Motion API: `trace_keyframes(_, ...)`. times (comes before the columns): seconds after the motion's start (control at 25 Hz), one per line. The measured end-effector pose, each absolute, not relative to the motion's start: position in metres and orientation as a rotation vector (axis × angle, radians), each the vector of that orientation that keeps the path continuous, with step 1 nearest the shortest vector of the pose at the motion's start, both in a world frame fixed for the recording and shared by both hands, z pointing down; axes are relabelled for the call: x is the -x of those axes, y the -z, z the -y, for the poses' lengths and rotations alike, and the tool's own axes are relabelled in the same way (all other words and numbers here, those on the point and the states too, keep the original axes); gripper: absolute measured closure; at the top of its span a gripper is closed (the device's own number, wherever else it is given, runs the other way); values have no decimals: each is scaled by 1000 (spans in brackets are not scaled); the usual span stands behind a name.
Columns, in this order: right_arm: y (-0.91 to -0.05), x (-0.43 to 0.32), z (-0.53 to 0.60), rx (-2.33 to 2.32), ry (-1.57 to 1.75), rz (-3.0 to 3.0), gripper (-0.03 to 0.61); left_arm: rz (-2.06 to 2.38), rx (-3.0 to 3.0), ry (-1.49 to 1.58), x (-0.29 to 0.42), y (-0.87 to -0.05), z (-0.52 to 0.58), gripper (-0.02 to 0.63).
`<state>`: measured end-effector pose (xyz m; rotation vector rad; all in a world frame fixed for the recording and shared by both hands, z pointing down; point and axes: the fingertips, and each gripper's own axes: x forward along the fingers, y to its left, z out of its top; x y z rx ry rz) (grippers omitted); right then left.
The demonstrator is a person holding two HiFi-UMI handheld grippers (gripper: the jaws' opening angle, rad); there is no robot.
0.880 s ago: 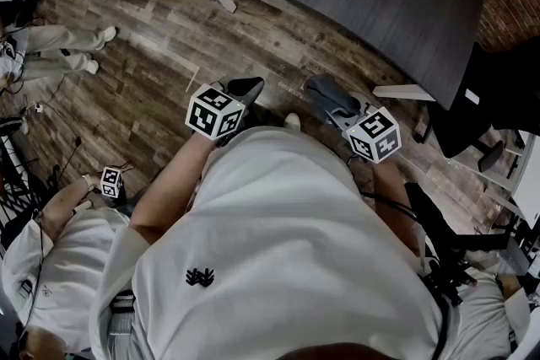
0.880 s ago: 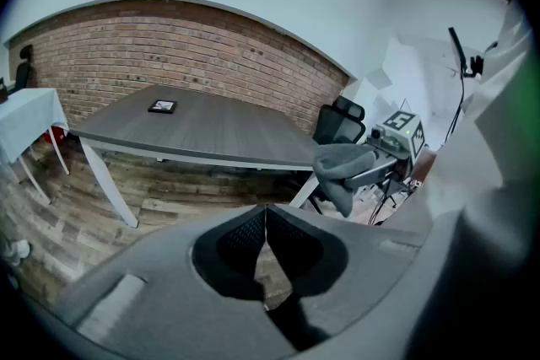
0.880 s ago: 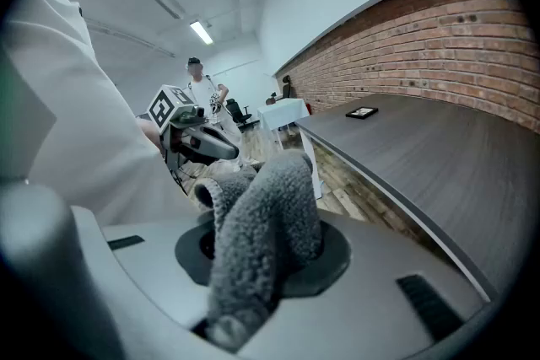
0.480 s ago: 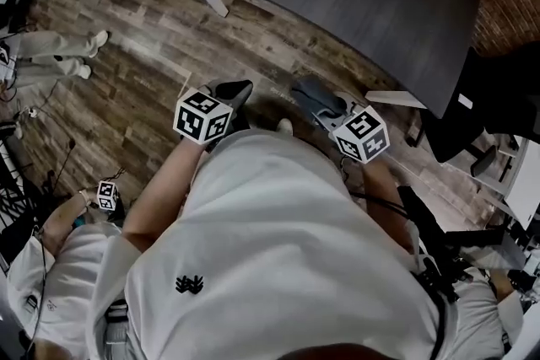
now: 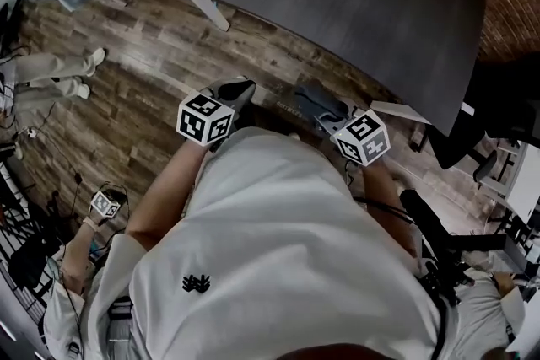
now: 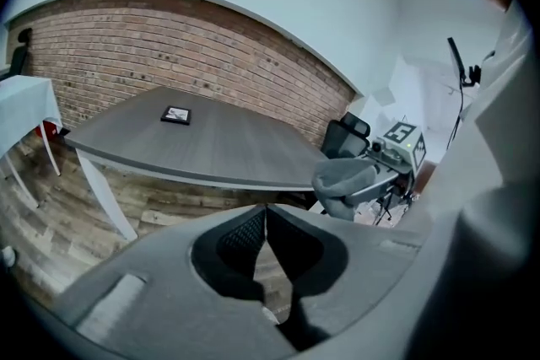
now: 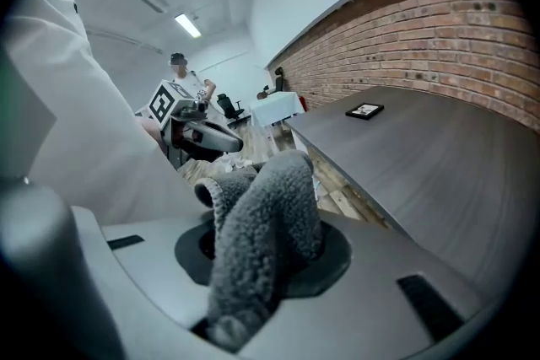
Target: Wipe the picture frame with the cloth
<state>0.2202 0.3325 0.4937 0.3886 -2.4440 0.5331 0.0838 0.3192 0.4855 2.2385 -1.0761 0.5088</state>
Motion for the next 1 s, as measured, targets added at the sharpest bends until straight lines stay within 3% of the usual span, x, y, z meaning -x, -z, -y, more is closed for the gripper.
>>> trace_keyframes(0.68, -474, -45, -199, -600, -475, 2366, 486, 1039, -2277, -470, 99, -483, -157, 575)
trace_keyframes(1.0, -478, -70, -122, -608, -484, 2340, 486, 1098, -2213, -415, 87, -496, -68, 532)
